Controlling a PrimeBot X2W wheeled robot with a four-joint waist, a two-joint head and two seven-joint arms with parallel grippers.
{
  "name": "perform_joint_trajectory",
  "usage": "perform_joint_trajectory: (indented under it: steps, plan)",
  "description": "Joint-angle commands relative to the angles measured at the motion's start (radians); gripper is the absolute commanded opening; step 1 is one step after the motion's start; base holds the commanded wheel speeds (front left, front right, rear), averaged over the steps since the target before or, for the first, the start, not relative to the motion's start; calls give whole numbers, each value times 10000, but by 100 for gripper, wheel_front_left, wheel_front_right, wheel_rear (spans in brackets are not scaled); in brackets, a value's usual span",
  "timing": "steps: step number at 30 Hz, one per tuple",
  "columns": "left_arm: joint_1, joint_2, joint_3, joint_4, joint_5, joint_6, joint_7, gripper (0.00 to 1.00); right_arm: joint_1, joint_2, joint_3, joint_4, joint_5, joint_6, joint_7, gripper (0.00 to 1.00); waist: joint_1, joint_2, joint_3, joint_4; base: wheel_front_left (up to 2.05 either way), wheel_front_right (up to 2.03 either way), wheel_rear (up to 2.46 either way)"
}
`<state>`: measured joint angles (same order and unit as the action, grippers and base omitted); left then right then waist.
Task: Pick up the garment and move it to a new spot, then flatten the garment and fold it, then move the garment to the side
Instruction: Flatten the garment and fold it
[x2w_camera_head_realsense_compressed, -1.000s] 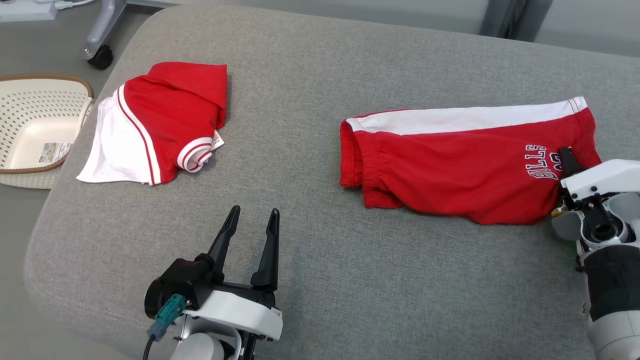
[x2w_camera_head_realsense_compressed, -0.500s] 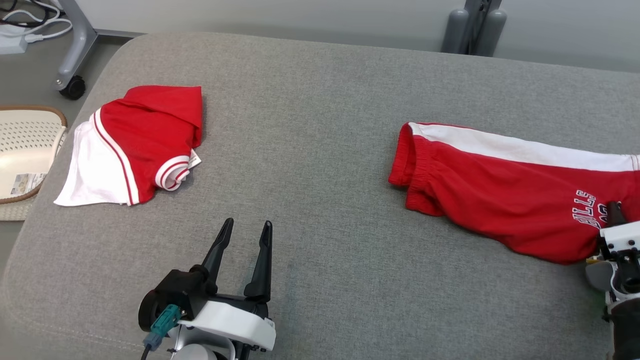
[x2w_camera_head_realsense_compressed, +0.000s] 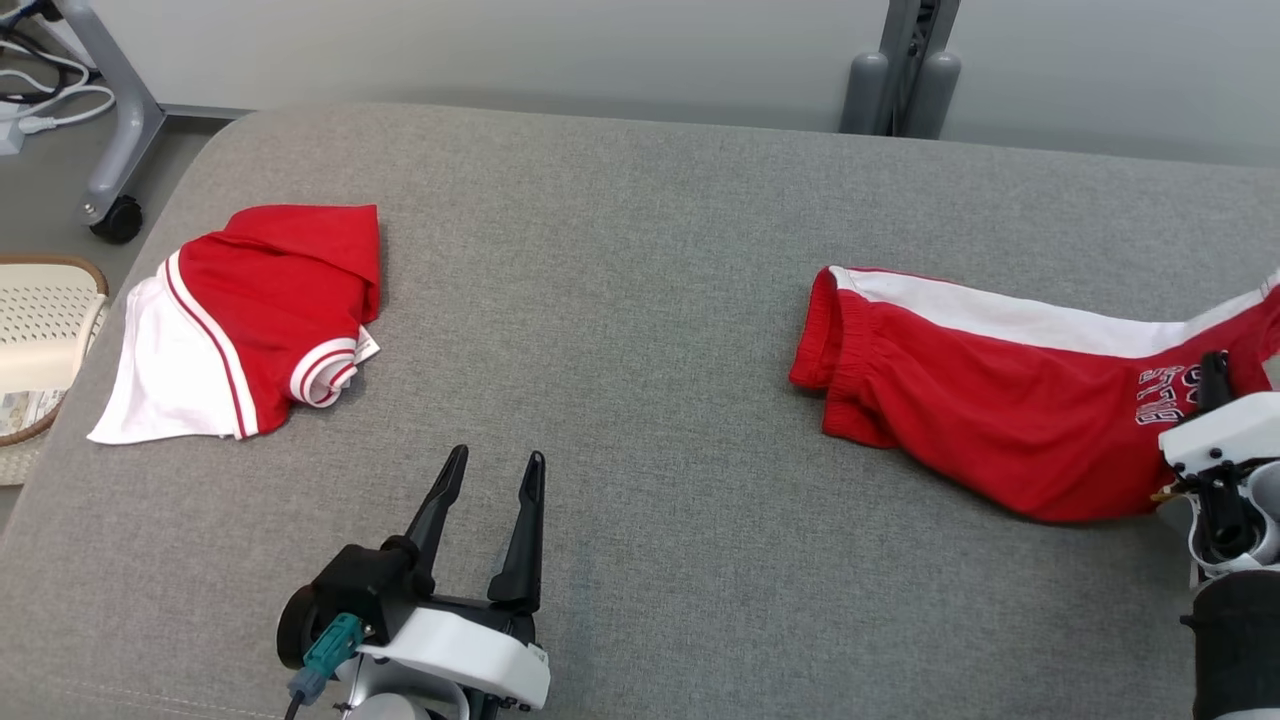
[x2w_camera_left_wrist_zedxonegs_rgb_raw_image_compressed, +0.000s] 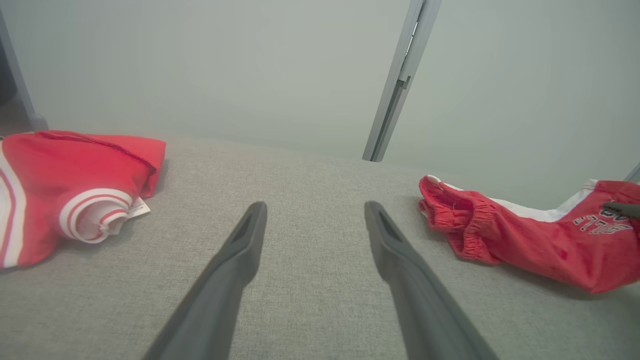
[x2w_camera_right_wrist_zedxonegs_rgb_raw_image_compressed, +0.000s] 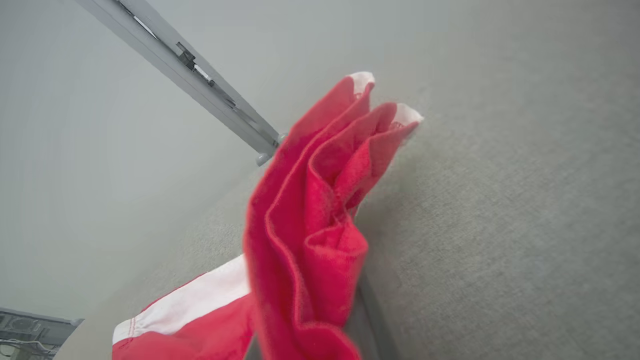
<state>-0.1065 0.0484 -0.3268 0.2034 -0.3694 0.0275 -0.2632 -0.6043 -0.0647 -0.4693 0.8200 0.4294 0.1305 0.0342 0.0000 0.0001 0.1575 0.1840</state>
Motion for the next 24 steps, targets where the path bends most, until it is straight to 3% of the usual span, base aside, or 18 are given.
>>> perform_joint_trajectory:
  steps: [1,5,10,24]
  plan:
    - [87,42,46,15,35,-17,-18,100,93,17,91,-253,-80,7,132,0,0,-1,-81,0,0,0,0]
    - [167,42,21,11,-37,6,-18,100,171,132,577,-879,-236,7,600,0,0,-1,-195,27,0,0,0]
    - [172,39,-109,19,-161,22,-18,100,209,123,1892,-977,509,7,857,0,0,-1,-271,189,0,0,0]
    - [229,44,-346,60,-398,73,-18,100,-147,137,3776,108,1159,7,328,0,0,-1,-192,1013,0,0,0]
